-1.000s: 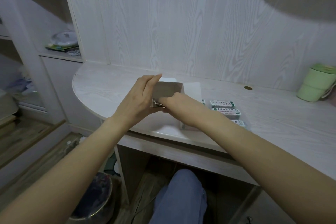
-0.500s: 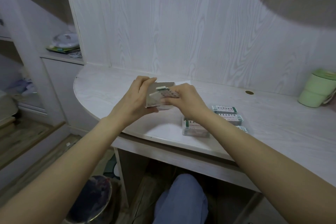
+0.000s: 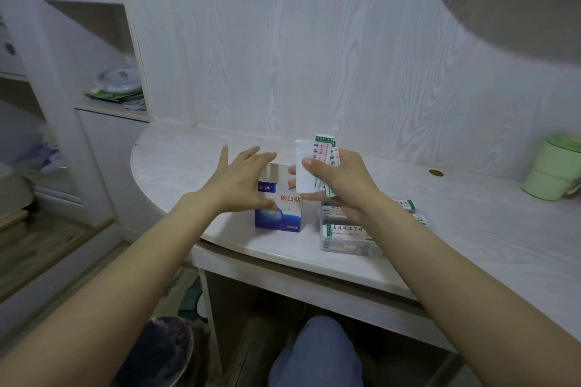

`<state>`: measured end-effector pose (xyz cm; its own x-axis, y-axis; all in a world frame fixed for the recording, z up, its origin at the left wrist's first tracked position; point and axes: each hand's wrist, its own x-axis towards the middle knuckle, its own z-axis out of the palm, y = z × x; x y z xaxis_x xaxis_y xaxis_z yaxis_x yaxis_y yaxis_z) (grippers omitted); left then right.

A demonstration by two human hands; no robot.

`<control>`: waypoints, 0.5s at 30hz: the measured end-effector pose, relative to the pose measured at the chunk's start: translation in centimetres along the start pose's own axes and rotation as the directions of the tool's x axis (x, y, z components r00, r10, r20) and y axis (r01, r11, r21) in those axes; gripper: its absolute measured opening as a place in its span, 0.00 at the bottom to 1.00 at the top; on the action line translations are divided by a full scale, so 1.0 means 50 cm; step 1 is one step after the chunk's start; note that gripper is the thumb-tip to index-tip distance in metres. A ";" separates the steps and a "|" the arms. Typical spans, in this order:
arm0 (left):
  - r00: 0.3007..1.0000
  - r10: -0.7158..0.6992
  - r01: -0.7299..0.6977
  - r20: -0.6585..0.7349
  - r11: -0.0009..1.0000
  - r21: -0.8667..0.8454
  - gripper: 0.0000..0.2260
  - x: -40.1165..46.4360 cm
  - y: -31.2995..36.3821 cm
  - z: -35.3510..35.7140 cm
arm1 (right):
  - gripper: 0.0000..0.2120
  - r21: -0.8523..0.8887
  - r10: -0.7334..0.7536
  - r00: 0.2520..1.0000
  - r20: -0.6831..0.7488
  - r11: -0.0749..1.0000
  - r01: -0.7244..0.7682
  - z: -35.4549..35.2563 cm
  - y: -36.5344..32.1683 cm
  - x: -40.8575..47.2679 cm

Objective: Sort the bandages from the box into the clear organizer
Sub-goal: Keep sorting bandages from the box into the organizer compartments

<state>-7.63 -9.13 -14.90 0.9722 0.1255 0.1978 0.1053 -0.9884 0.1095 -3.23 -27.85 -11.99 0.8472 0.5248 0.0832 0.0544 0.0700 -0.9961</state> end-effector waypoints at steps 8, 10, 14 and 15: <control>0.915 -0.058 -0.216 -0.399 0.766 -0.606 0.11 -0.042 0.139 -0.062 | 0.12 -0.198 -0.114 0.991 -0.071 0.975 0.098 -0.046 0.004 -0.050; 0.947 -0.074 -0.179 -0.313 0.688 -0.703 0.08 -0.041 0.171 -0.065 | 0.11 -0.252 -0.115 0.990 -0.084 0.964 0.090 -0.062 -0.001 -0.065; 0.984 -0.056 -0.124 -0.171 0.481 -0.868 0.06 -0.047 0.219 -0.056 | 0.05 -0.274 -0.118 0.987 -0.109 0.958 0.084 -0.115 -0.002 -0.101; 0.987 -0.051 -0.117 -0.152 0.422 -0.899 0.06 -0.046 0.232 -0.049 | 0.08 -0.260 -0.110 0.987 -0.116 0.963 0.077 -0.133 -0.002 -0.110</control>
<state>-9.18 -20.66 -11.69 0.9222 0.1877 0.3380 -0.2572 -0.3548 0.8989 -4.37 -36.38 -12.56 0.8915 0.4119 0.1885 0.2550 -0.1125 -0.9604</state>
